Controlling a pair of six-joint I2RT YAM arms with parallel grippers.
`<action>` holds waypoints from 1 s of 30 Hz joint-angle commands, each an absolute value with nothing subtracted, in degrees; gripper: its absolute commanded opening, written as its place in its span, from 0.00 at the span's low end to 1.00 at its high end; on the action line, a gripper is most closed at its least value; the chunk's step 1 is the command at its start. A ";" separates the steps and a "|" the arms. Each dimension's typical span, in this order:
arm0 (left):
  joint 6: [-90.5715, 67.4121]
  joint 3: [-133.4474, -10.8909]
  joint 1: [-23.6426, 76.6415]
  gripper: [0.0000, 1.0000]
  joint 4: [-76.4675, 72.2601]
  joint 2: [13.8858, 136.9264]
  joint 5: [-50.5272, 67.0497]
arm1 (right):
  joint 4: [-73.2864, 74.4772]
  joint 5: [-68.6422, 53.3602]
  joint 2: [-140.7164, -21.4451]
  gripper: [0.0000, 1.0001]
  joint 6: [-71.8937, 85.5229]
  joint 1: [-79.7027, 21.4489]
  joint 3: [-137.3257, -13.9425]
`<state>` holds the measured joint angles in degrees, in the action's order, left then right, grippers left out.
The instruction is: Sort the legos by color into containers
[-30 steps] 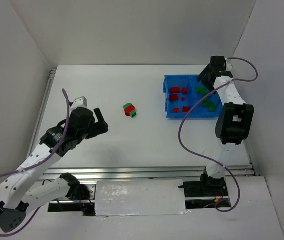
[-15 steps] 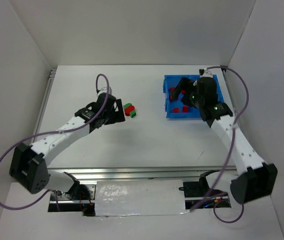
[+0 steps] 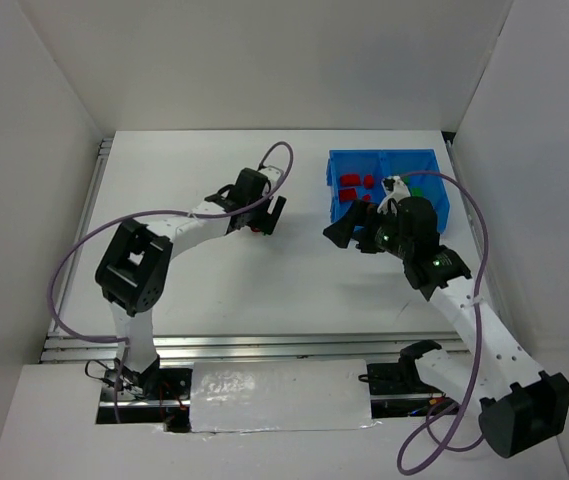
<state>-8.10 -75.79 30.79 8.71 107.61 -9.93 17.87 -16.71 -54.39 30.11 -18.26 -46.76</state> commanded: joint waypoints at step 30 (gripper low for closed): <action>-3.77 -89.13 27.86 0.74 14.86 121.56 -5.63 | 10.90 -24.52 -50.89 1.00 27.95 -20.65 -41.93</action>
<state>0.82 -90.19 28.10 13.91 122.80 -5.65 14.11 -23.68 -51.00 28.47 -20.12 -42.59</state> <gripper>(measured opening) 0.780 0.994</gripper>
